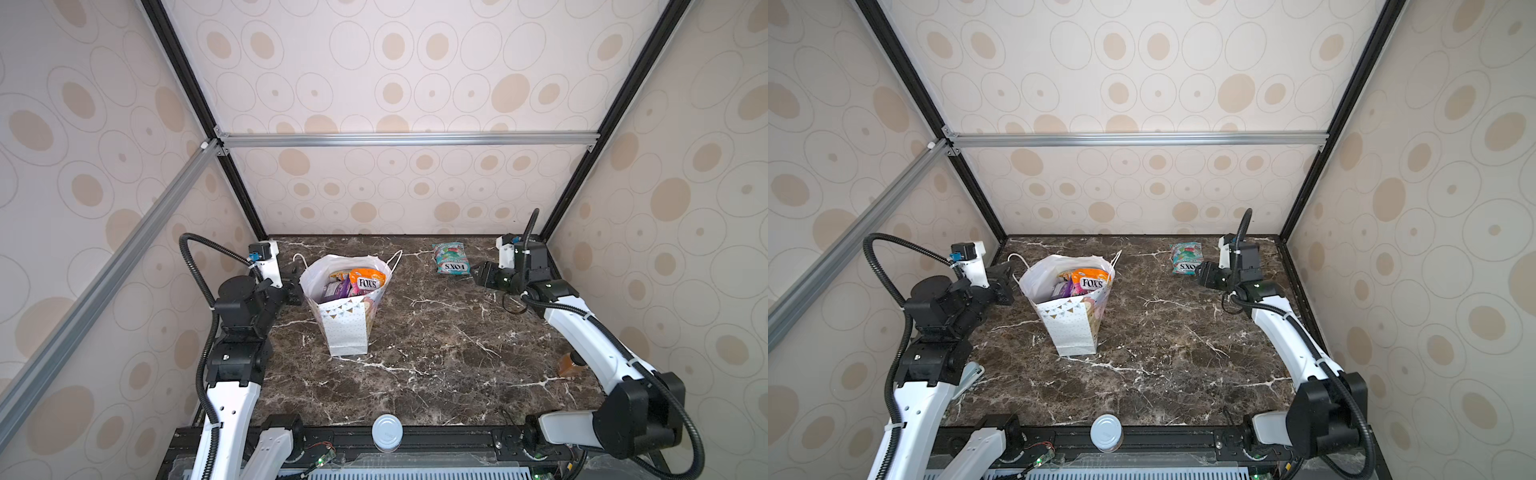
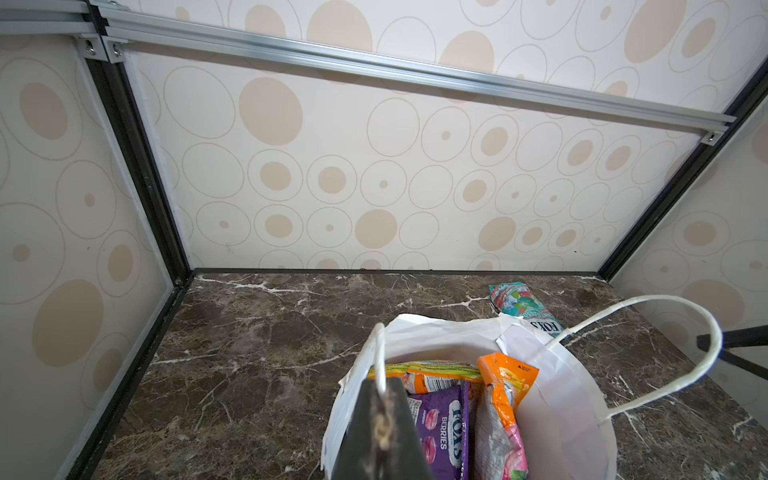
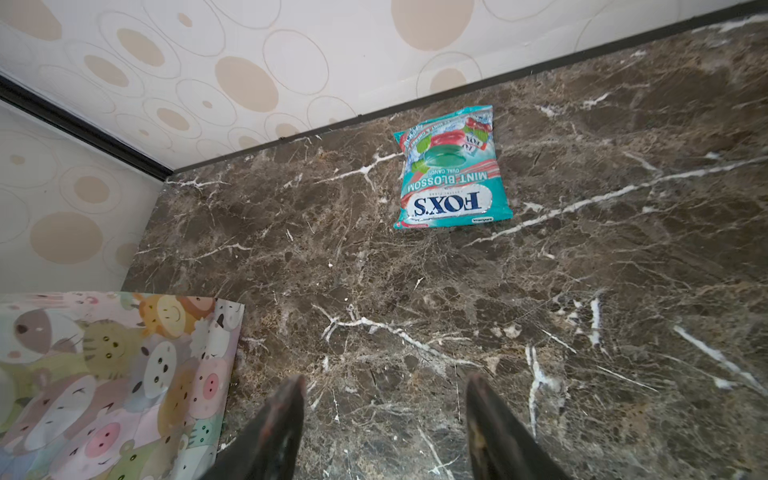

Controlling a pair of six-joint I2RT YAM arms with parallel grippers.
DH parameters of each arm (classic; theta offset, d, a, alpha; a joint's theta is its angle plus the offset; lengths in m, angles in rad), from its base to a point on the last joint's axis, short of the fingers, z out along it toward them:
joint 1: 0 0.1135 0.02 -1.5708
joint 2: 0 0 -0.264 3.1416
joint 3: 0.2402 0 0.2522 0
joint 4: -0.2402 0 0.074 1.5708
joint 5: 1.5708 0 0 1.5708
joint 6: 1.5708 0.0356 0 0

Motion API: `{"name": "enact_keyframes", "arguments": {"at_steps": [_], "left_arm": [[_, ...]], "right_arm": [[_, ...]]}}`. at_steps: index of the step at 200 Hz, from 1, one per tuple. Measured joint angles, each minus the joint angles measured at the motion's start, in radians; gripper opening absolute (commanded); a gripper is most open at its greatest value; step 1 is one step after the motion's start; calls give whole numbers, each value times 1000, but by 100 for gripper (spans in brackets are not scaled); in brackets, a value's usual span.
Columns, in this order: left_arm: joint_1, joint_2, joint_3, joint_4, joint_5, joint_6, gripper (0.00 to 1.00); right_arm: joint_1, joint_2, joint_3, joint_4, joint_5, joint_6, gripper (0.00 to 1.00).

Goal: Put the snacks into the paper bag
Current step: 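Lift the right gripper out of the bag toward the teal packet, then lower the open right gripper over the teal Mint Blossom packet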

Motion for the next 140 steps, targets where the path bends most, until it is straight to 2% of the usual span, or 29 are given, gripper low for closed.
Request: {"name": "enact_keyframes", "arguments": {"at_steps": [140], "left_arm": [[0,0,0,0,0,0,0]], "right_arm": [[-93,435,186,13,-60,-23,62]]}}
